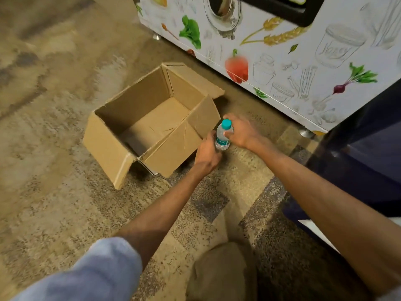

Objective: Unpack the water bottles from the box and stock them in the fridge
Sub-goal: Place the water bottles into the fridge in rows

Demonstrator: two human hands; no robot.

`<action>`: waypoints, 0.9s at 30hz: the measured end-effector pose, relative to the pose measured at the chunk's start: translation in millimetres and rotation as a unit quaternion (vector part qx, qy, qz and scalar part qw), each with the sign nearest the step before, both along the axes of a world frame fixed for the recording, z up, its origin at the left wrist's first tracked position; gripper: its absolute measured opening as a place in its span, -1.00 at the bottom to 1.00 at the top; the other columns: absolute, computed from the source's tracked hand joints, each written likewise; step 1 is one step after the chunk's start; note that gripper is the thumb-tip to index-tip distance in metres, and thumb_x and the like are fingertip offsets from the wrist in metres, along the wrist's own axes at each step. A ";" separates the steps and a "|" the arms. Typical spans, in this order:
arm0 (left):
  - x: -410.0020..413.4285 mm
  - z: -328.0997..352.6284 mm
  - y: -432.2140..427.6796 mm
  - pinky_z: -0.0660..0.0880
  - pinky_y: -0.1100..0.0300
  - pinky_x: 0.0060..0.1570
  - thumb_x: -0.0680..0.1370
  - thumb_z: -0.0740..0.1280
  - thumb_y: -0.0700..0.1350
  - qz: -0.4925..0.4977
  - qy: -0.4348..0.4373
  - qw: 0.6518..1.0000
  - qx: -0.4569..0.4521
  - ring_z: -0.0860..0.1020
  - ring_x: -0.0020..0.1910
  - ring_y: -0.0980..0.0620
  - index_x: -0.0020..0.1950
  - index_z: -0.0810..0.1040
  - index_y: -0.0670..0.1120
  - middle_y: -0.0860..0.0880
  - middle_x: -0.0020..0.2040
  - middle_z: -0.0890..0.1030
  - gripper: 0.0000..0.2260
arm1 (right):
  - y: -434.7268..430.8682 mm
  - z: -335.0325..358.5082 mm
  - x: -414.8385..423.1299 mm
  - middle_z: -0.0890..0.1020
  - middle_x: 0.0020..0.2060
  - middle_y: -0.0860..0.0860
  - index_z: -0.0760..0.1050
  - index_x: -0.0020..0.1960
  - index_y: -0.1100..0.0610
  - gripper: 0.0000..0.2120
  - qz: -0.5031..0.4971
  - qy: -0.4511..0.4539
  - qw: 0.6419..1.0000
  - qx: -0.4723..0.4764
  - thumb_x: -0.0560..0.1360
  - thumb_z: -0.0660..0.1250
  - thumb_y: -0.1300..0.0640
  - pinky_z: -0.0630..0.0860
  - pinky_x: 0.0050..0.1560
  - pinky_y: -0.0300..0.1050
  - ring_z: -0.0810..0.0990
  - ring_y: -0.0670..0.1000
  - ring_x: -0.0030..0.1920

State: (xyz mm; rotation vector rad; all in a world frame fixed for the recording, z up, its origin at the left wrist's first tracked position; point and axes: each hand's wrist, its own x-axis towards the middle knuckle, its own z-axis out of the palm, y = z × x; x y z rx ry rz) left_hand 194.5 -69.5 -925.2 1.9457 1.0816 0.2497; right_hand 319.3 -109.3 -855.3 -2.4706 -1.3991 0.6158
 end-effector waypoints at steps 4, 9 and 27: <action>17.0 -10.9 4.5 0.51 -0.03 0.19 0.45 0.46 -0.16 0.038 -0.033 0.997 -0.064 0.55 0.15 -0.06 0.35 0.35 -0.10 -0.10 0.23 0.55 -0.48 | 3.2 -6.6 2.2 0.53 0.16 0.09 0.35 0.29 0.01 -0.57 0.016 -0.049 0.999 0.013 0.49 0.40 0.00 0.47 -0.02 -0.05 0.54 0.09 0.12; 16.0 -6.1 -9.8 0.52 -0.03 0.12 0.50 0.43 -0.15 0.045 -0.068 0.995 -0.062 0.53 0.05 -0.02 0.27 0.41 -0.10 -0.06 0.16 0.55 -0.61 | -18.0 -4.2 -2.7 0.53 0.15 0.12 0.38 0.26 0.11 -0.63 0.025 -0.053 0.997 0.044 0.51 0.38 0.06 0.45 0.04 -0.05 0.53 0.11 0.12; -51.7 196.7 -179.6 0.51 0.26 -0.17 0.43 0.47 0.15 -0.123 -0.255 0.956 0.073 0.52 0.04 0.21 0.20 0.54 0.06 0.16 0.07 0.58 -0.61 | -250.6 224.6 -52.6 0.49 -0.06 -0.08 0.41 0.16 0.09 -0.75 -0.047 0.026 0.978 0.200 0.55 0.32 0.02 0.34 -0.14 -0.24 0.44 -0.15 -0.17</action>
